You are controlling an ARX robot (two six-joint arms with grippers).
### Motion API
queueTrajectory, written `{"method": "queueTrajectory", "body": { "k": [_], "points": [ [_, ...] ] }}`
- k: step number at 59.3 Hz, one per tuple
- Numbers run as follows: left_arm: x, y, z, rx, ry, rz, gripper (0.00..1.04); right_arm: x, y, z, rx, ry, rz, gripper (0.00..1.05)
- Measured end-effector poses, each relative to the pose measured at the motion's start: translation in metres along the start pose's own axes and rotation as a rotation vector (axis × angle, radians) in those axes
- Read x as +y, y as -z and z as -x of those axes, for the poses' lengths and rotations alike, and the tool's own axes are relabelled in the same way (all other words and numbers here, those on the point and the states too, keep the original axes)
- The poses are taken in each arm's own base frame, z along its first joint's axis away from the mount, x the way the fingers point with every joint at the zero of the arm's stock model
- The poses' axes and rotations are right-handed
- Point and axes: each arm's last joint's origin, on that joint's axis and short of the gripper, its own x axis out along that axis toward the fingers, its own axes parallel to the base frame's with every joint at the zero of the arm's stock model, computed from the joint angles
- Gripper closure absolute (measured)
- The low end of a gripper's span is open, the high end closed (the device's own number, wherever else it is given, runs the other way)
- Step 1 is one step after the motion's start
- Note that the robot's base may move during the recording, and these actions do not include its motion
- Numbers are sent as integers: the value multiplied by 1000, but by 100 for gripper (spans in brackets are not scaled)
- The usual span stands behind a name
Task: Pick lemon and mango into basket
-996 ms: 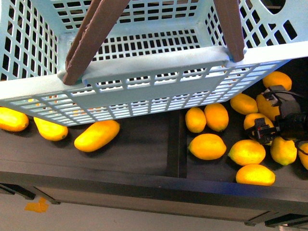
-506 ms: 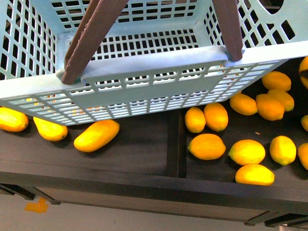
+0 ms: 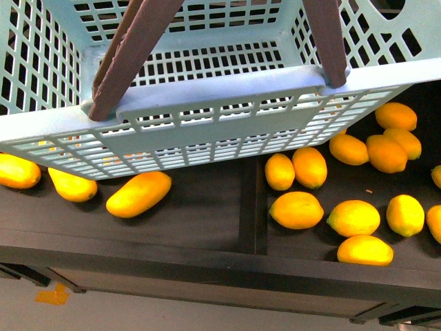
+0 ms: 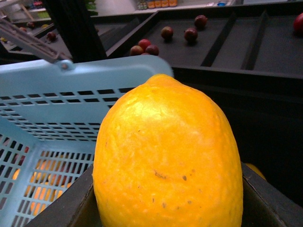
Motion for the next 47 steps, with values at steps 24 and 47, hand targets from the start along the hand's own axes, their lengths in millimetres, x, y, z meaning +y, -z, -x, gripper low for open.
{"method": "queueTrajectory", "body": {
  "k": [24,47],
  "points": [
    [0,0,0,0,0,0,89,59,7,-28,42,-88,45,45],
    [0,0,0,2,-2,2,89,39,8,-11,-21,97,32,9]
  ]
}}
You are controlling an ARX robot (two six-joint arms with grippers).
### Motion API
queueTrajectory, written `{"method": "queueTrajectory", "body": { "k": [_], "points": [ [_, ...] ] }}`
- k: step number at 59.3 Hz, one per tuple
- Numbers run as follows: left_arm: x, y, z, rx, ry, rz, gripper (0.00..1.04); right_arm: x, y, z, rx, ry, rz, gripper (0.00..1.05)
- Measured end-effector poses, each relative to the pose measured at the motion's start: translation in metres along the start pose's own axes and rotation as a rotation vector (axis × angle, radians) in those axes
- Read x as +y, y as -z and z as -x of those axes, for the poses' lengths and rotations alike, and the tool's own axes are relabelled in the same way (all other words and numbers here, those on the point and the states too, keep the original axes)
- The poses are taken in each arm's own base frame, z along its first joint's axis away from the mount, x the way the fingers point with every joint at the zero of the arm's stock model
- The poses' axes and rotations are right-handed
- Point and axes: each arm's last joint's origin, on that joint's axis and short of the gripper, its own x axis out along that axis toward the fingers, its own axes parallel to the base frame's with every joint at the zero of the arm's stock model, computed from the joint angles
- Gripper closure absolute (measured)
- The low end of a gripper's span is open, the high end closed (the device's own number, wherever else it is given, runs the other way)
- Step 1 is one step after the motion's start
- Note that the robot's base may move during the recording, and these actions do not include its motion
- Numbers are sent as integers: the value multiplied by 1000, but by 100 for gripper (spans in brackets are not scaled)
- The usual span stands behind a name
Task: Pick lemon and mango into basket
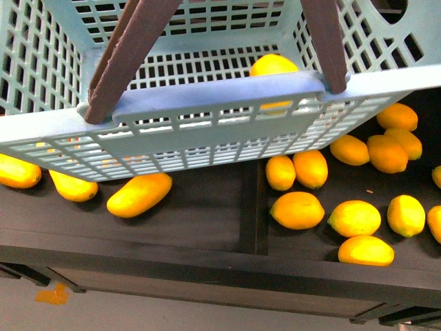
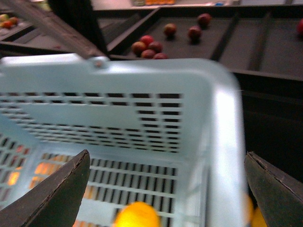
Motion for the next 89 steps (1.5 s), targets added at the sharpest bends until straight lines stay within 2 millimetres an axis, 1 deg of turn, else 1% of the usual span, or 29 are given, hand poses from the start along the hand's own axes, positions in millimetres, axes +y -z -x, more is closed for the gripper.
{"method": "queueTrajectory", "body": {
  "k": [2,6,11,12,13,17,20,23,27,36,38,40,42,44,49,54,56,62,64,71,75,80,81,82,83,84,86,89],
  "points": [
    [0,0,0,0,0,0,89,-9,-1,8,-13,61,-2,9],
    [0,0,0,-6,-6,-2,89,-20,0,18,-23,135,-7,9],
    [1,-1,0,-11,-13,-4,89,-25,-2,24,-39,175,-6,9],
    [1,-1,0,-10,-11,-5,89,-26,-2,26,-70,218,10,12],
    [1,-1,0,-8,-9,-4,89,-26,-3,26,-79,229,14,13],
    [-1,1,0,-2,-3,-7,89,-26,4,35,-148,320,37,24],
    [-1,1,-1,7,7,-8,89,-27,15,48,-162,341,50,34],
    [-1,1,0,6,7,-3,89,-28,23,58,-160,346,55,41],
    [0,0,0,3,4,-2,89,-28,33,74,-161,350,62,53],
    [0,0,0,1,1,-4,89,-30,50,98,-154,354,69,76],
    [0,0,0,1,1,-4,89,-30,56,105,-150,358,69,83],
    [0,0,0,1,1,-4,89,-30,63,115,-146,357,69,94],
    [0,0,0,-1,-1,-4,89,-29,66,120,-146,354,69,101],
    [0,0,0,-1,-2,-5,89,-29,70,127,-147,354,70,103],
    [0,0,0,-1,-1,-4,89,-28,78,140,-148,350,73,103],
    [0,0,0,0,-1,-5,89,-32,83,151,-148,343,73,103],
    [0,0,0,0,-1,-5,89,-34,84,154,-148,354,72,99],
    [0,0,0,-2,-2,-5,89,-34,85,157,-153,360,72,83],
    [0,0,0,-1,-2,-6,89,-34,85,157,-153,358,72,76],
    [0,0,0,1,0,-5,89,-34,85,157,-153,358,72,59],
    [0,0,0,1,1,-5,89,-34,85,157,-153,358,72,46],
    [0,0,0,0,0,-6,89,-34,85,157,-153,358,72,34],
    [0,0,0,0,0,-6,89,-34,85,157,-153,358,72,30],
    [0,0,0,0,0,-6,89,-34,85,157,-153,358,72,29],
    [0,0,0,0,-1,-5,89,-34,85,157,-154,358,72,25],
    [0,0,0,0,-1,-5,89,-34,85,157,-154,358,72,24],
    [0,0,0,-1,-1,-5,89,-35,85,157,-154,361,72,17],
    [-1,1,-1,2,1,-8,89,-35,85,157,-153,365,72,10]
  ]
}}
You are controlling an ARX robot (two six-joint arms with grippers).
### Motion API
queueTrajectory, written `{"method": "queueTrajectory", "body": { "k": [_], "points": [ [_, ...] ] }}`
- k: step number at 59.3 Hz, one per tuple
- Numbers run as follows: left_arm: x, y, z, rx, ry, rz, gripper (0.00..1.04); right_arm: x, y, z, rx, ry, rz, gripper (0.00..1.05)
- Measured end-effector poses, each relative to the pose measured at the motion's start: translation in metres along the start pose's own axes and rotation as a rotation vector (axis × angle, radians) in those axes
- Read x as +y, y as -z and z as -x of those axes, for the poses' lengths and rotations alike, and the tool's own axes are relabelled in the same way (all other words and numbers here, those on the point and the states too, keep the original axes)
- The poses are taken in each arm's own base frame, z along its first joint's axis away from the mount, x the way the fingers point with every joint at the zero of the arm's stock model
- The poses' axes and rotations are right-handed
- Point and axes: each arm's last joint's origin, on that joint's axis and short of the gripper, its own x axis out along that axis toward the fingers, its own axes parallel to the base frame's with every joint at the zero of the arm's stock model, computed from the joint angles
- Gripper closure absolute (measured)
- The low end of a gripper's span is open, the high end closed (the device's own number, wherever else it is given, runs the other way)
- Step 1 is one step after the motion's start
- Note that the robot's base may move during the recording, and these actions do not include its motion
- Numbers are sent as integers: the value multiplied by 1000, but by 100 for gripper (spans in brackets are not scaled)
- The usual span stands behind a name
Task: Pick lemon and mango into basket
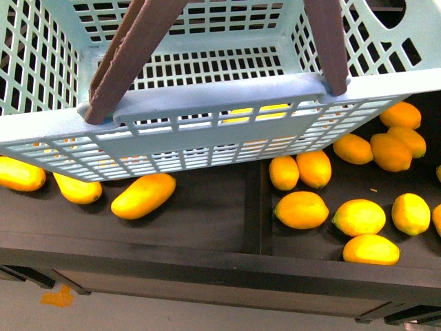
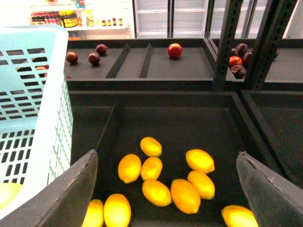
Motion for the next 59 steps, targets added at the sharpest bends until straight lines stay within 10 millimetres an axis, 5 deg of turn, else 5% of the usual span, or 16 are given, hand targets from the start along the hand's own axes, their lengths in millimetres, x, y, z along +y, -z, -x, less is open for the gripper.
{"method": "queueTrajectory", "body": {
  "k": [59],
  "points": [
    [1,-1,1,0,-1,3,89,0,0,1,0,-3,0,9]
  ]
}}
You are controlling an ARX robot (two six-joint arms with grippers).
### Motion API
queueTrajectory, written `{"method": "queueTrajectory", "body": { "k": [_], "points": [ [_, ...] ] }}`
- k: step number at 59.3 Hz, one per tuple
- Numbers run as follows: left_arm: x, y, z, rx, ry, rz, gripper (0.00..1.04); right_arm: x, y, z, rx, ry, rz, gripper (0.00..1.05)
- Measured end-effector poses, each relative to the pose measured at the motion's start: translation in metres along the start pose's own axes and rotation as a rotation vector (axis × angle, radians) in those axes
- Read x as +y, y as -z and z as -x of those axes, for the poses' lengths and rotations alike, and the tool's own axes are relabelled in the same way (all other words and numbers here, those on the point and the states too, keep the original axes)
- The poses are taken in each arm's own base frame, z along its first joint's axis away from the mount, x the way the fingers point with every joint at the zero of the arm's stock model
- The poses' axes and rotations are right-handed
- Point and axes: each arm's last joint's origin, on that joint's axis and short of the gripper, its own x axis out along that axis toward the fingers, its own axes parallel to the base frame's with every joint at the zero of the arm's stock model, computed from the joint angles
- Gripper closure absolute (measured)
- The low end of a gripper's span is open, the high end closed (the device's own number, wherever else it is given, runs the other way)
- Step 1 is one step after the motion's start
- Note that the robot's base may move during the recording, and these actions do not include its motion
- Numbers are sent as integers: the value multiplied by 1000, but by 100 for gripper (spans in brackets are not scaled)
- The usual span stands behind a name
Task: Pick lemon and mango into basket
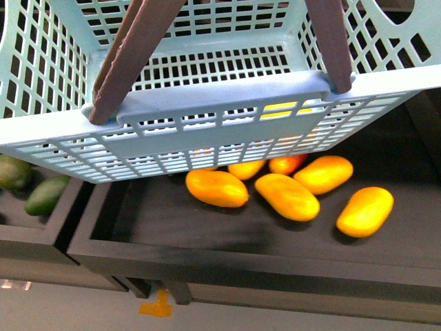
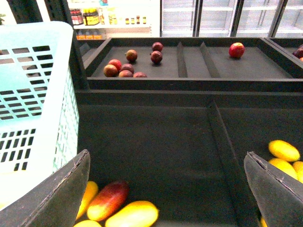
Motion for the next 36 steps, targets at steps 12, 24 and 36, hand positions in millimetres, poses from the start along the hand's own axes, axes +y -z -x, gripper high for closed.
{"method": "queueTrajectory", "body": {
  "k": [12,24,36],
  "points": [
    [6,-5,3,-33,-30,9,89,1,0,0,-1,-13,0,9],
    [3,-4,3,-26,-22,-4,89,-10,1,-30,382,228,-243,9],
    [-1,0,1,7,14,1,89,-52,65,-91,777,344,-509,9]
  ]
}}
